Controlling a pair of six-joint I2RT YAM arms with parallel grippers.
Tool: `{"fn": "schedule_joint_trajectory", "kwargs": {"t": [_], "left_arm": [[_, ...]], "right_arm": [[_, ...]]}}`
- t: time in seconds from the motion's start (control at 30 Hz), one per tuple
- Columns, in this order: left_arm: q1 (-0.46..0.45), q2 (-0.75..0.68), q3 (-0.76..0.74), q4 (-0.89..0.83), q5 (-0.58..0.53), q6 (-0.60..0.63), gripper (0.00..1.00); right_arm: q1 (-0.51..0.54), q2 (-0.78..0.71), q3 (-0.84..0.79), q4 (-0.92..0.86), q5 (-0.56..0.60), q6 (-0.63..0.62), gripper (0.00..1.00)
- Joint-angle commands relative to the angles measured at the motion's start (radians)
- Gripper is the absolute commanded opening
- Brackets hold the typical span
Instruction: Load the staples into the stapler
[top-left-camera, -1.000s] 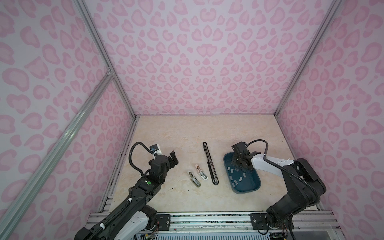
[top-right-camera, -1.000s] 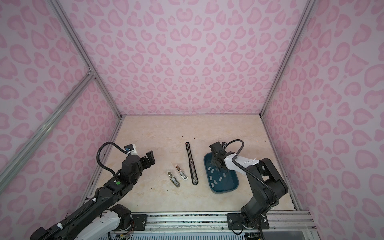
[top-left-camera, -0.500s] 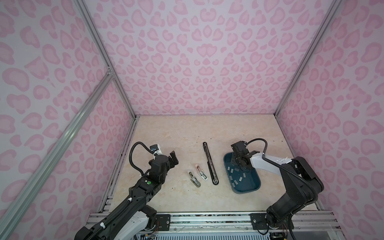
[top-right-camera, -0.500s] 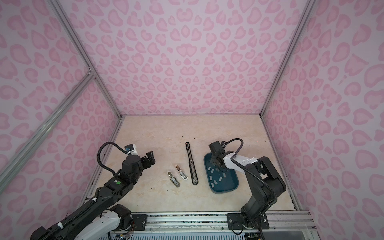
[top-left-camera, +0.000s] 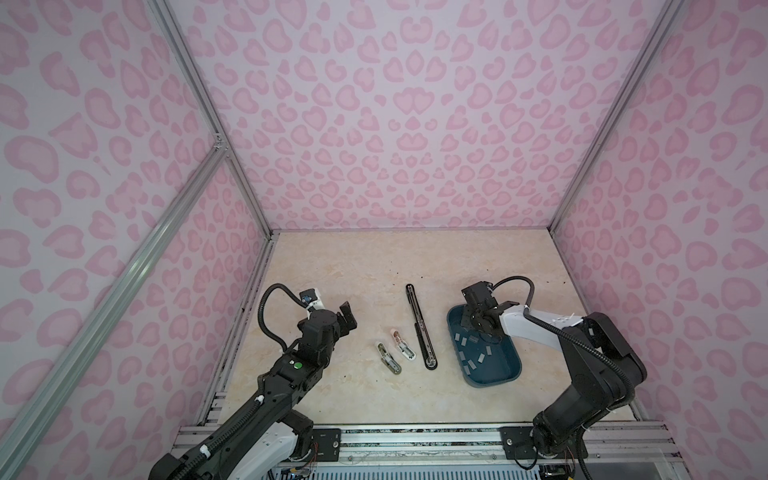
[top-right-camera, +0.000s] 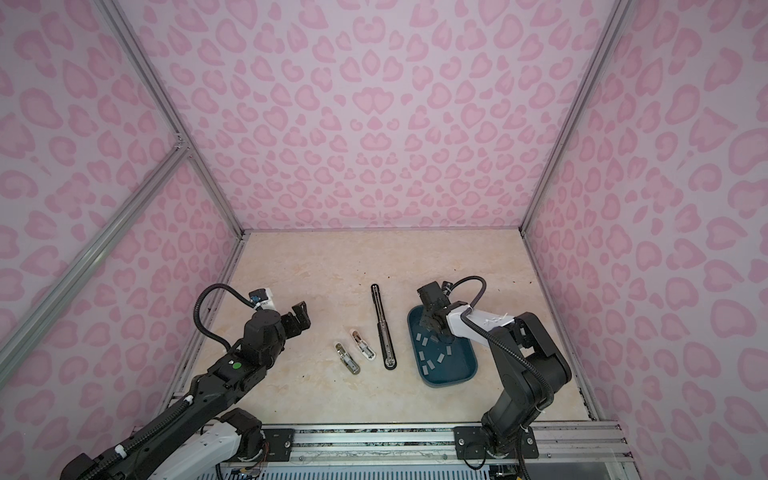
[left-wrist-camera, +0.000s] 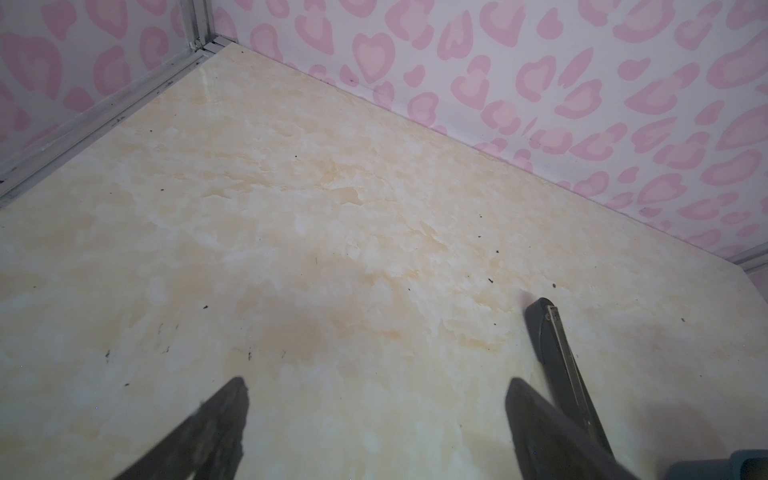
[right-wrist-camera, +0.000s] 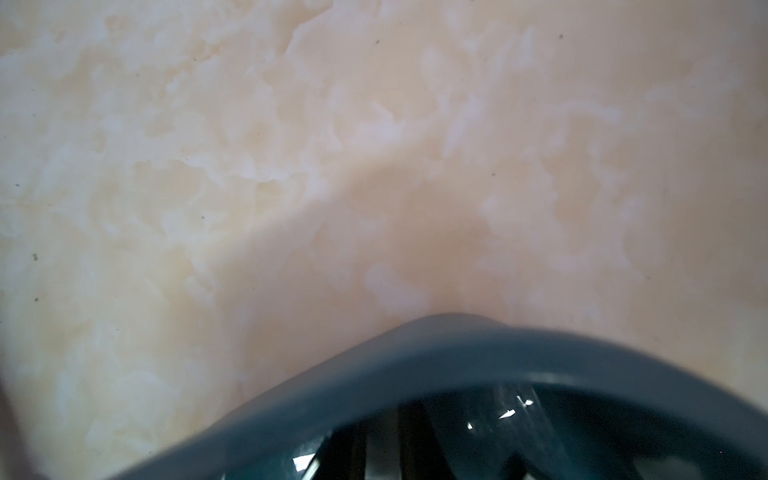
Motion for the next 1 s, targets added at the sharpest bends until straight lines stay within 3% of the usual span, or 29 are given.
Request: {"fn": "schedule_joint_trajectory", "kwargs": {"t": [0.0,0.57,0.97], "left_arm": [[0.001,-0.008,0.006,0.004,-0.006,-0.005,0.97],[0.001,-0.009,0.005,0.004,-0.005,-0.008,0.97],[0.001,-0.024,0.003,0.002,-0.002,-0.009,0.97]], "right_arm": [[0.005,-0.009,-0.01,-0.048,-0.02,-0.008,0.15],[0.032,-0.189,-0.029,-0.041,0.03,-0.066,0.15],[0.221,-0.304,-0.023,0.008,0.165,-0.182,0.15]]}}
